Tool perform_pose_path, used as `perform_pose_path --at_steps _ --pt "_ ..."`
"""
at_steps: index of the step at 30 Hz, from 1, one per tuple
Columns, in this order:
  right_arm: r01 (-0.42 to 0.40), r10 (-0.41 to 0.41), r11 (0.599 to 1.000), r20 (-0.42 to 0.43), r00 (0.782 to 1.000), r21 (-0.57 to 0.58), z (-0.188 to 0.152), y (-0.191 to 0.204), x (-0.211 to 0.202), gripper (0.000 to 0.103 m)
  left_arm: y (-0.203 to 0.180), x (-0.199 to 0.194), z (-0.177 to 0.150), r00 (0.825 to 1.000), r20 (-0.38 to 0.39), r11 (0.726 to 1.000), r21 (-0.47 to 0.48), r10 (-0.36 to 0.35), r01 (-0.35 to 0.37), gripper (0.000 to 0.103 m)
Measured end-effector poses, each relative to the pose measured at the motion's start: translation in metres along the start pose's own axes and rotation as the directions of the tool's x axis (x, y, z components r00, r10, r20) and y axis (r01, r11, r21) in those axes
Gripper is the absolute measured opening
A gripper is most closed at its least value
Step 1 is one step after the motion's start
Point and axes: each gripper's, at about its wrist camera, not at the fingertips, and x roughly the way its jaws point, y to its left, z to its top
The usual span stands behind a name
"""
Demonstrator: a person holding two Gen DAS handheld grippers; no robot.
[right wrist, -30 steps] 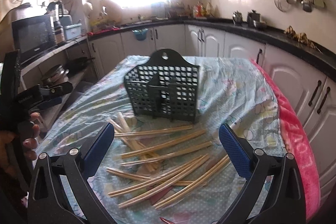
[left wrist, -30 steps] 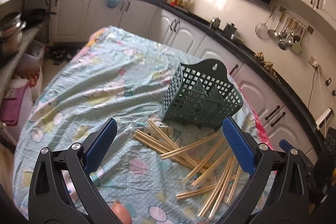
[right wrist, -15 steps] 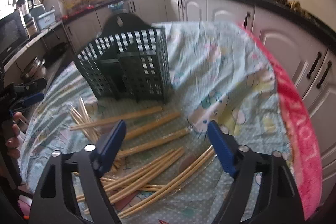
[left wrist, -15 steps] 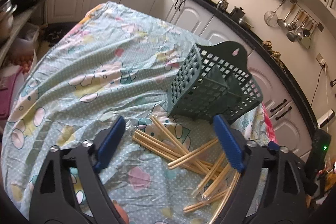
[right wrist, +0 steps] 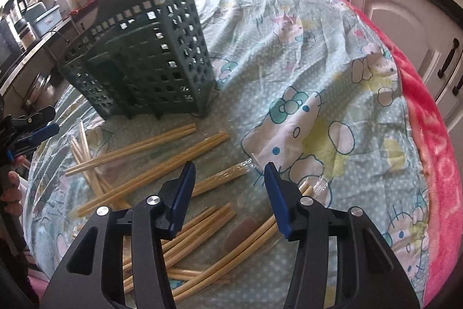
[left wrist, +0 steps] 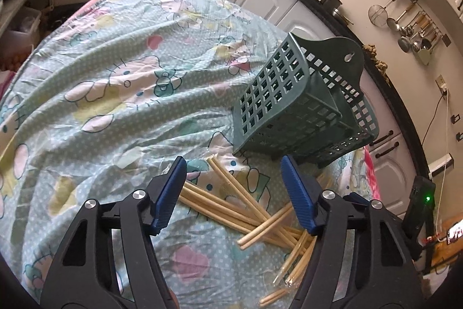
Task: Organize utensils
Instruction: 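Lower the left tool onto a wooden chopstick and close it while the right tool grasps another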
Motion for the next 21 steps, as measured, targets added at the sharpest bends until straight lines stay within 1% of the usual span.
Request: perform_pose_path --at_steps 2,4,7,9,10,16,17,18,21 --pt "-0.006 0.006 1.000 -0.008 1.000 0.007 0.003 -0.002 0.004 0.047 0.002 0.005 0.002 1.000 -0.015 1.000 -0.009 -0.005 0.005 0.054" --pt "-0.019 0.019 1.000 -0.021 1.000 0.017 0.005 -0.005 0.009 0.043 0.005 0.010 0.004 1.000 -0.029 1.000 -0.018 -0.008 0.008 0.052" --pt "-0.034 0.035 0.999 -0.035 0.999 0.035 0.008 -0.008 0.016 0.040 0.008 0.017 0.007 0.999 -0.050 1.000 -0.026 -0.009 0.008 0.052" --pt "-0.042 0.044 0.998 -0.042 0.998 0.047 0.009 -0.010 0.020 0.034 0.010 0.023 0.007 0.997 -0.071 0.999 -0.032 -0.013 0.011 0.052" --pt "-0.045 0.048 0.998 -0.043 0.998 0.053 0.009 -0.011 0.021 0.034 0.011 0.025 0.007 0.997 -0.078 0.999 -0.034 -0.013 0.010 0.052" --pt "-0.069 0.073 0.994 -0.040 0.997 0.087 0.011 -0.016 0.024 0.022 0.014 0.040 0.005 0.994 -0.111 0.999 -0.048 0.006 -0.011 0.041" --pt "-0.070 0.073 0.994 -0.039 0.997 0.086 0.011 -0.016 0.024 0.020 0.014 0.042 0.005 0.993 -0.113 0.999 -0.047 0.010 -0.015 0.039" --pt "-0.071 0.074 0.994 -0.036 0.997 0.087 0.012 -0.016 0.024 0.016 0.014 0.043 0.005 0.993 -0.115 0.999 -0.044 0.015 -0.021 0.039" --pt "-0.071 0.074 0.994 -0.034 0.997 0.078 0.013 -0.014 0.025 0.011 0.013 0.046 0.007 0.992 -0.119 0.998 -0.042 0.032 -0.037 0.029"
